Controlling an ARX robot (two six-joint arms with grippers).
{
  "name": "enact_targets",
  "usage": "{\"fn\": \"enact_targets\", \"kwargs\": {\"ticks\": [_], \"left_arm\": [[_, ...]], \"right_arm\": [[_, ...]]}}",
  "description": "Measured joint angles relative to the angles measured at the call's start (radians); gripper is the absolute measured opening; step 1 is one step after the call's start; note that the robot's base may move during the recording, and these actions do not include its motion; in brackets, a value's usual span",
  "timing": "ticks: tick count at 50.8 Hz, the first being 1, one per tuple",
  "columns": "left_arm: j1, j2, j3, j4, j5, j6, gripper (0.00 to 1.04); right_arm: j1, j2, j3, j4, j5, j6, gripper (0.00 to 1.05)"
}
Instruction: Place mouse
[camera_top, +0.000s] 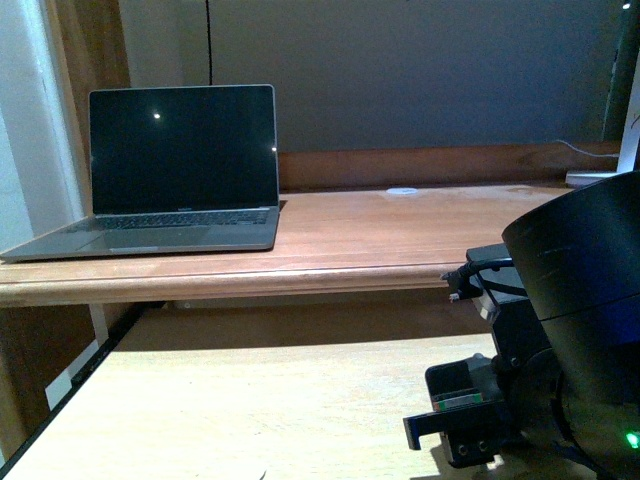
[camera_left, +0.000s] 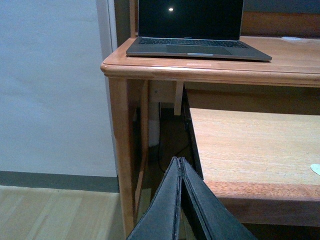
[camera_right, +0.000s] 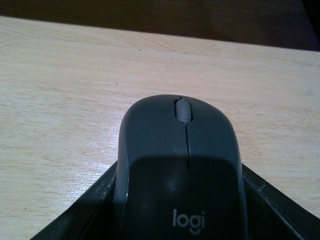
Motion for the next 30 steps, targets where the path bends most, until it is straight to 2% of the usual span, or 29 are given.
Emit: {"fn": "enact_targets", "kwargs": {"ticks": [3,8,13,20,30], "left_arm": [[0.0,0.0,0.0,0.0,0.0,0.0,0.03],[0.0,0.0,0.0,-0.001,0.0,0.0,0.03],[0.0,0.0,0.0,-0.001,0.0,0.0,0.19],[0.0,0.0,0.0,-0.001,0.0,0.0,0.37],[0.0,0.0,0.0,-0.001,0.0,0.0,0.65]], "right_arm": [[0.0,-0.02,0.001,-0.014,0.001,0.0,0.56],[0.0,-0.082,0.047,-0.056,-0.002,0.003,0.55],[0.004,-0.105,0.174,-0.107,-0.003,0.012,0.55],[0.019,-0.072,0.339,-0.153,0.009,0.008,0.55],[0.055,0.103,0.639,-0.236,0.042,-0.005,0.55]]}}
